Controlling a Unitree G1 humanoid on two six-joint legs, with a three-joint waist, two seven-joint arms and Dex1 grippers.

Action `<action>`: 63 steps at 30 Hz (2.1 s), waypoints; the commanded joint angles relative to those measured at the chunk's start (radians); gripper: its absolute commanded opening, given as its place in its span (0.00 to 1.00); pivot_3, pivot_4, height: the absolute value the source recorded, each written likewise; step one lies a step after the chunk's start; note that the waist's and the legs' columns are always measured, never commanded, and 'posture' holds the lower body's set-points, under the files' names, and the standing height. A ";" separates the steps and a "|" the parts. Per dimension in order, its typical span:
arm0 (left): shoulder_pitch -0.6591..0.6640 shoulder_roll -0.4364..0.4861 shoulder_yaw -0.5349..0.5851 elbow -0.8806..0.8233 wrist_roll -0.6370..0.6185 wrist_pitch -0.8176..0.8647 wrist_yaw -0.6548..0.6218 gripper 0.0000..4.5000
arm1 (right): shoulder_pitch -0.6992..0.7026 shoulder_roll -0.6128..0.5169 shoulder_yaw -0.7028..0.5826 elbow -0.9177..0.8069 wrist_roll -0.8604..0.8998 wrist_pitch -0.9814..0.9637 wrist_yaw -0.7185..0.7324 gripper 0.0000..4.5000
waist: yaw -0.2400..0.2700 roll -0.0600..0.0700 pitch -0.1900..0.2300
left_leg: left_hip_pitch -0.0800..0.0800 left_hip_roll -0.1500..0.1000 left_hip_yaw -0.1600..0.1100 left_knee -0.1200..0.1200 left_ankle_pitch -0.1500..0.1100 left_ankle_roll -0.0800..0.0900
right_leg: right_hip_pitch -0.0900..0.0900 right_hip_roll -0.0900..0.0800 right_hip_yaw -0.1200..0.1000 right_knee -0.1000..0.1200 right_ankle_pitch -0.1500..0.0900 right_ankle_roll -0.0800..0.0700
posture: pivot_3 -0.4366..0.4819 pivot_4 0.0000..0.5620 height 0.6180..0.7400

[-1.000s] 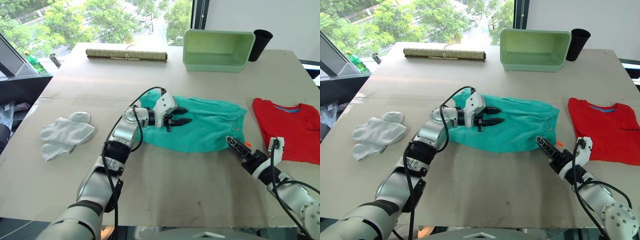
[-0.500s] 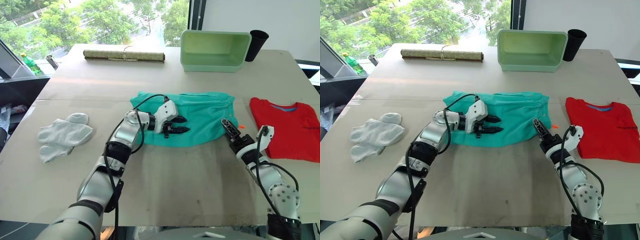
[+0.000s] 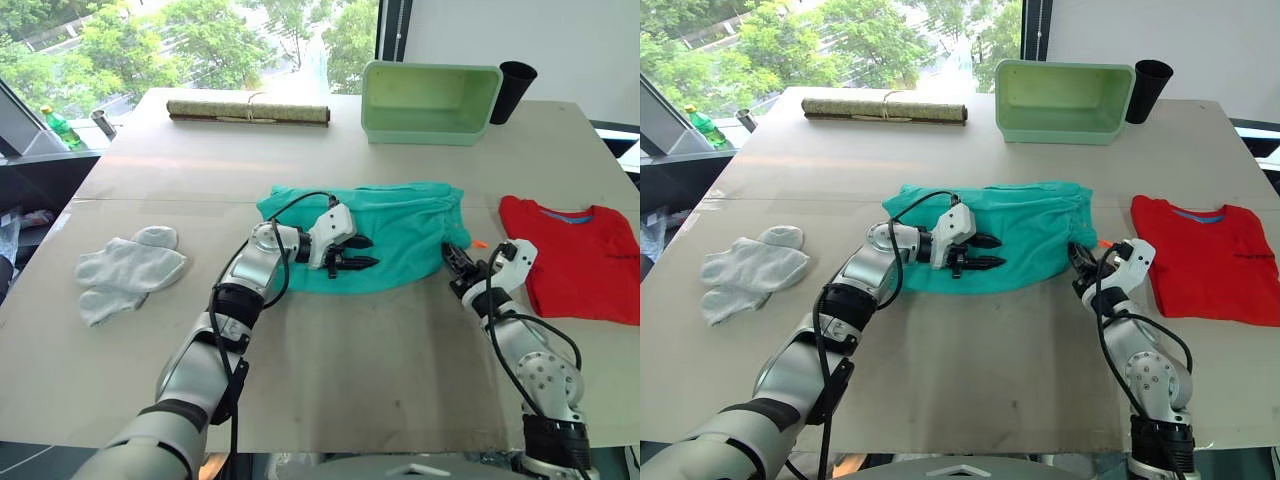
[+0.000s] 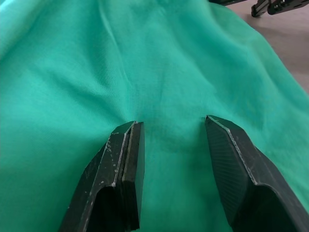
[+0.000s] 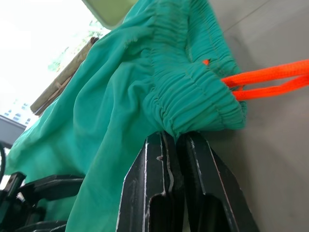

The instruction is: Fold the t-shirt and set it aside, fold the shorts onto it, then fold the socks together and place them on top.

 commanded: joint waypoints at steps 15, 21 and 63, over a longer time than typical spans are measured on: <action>0.024 0.118 0.104 -0.458 -0.108 0.221 0.044 0.49 | -0.072 -0.512 0.079 -0.424 -0.209 0.098 0.132 0.00 | -0.020 0.006 0.001 | 0.002 0.001 0.003 -0.003 0.000 0.000 | -0.002 0.002 0.004 0.000 -0.001 0.000 | 0.48 0.27 1.00; 0.175 0.218 0.169 -0.595 -0.140 0.302 0.094 0.49 | -0.254 -0.634 0.358 -0.420 -0.400 0.066 0.327 0.00 | -0.007 0.006 0.001 | 0.000 0.001 0.003 -0.003 0.003 -0.005 | -0.005 0.002 0.005 0.000 -0.001 0.000 | 0.48 0.27 1.00; 0.028 0.152 0.049 -0.103 -0.025 -0.009 0.153 0.49 | -0.358 -0.407 0.122 0.147 -0.272 0.343 0.718 0.99 | 0.000 0.001 0.003 | -0.001 0.000 0.004 -0.002 0.003 -0.005 | -0.004 0.000 -0.003 0.001 0.000 0.000 | 0.48 0.27 1.00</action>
